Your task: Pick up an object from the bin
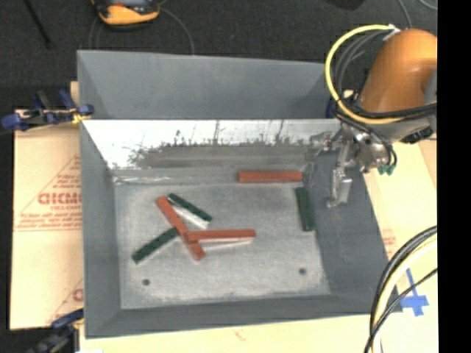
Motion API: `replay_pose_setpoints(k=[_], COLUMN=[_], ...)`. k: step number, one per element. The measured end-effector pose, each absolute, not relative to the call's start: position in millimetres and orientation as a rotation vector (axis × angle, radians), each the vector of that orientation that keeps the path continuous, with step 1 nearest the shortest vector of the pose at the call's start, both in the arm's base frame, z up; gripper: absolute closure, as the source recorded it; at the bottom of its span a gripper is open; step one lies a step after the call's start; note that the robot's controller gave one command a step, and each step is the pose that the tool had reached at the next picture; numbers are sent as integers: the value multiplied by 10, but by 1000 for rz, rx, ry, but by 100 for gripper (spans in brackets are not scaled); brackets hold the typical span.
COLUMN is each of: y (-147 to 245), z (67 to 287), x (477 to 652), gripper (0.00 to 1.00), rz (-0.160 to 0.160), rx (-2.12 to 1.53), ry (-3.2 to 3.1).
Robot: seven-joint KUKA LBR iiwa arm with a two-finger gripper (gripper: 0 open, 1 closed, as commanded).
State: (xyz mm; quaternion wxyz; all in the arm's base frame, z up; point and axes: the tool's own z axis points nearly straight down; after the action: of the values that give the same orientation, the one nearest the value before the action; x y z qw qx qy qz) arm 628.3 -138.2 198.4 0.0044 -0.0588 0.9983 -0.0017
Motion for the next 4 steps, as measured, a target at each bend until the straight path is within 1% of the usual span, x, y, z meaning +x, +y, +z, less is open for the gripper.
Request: replay_pose_setpoints(k=[1, 2, 3, 4], y=[-852, -582, -303, 62], z=[1409, 1197, 1263, 863], x=[6140, 6313, 6372, 6120], gripper=[0, 0, 0, 0], rz=[-6, 4, -6, 1], rx=[-407, -534, -686, -711], ry=[3109, 3094, 3060, 3051])
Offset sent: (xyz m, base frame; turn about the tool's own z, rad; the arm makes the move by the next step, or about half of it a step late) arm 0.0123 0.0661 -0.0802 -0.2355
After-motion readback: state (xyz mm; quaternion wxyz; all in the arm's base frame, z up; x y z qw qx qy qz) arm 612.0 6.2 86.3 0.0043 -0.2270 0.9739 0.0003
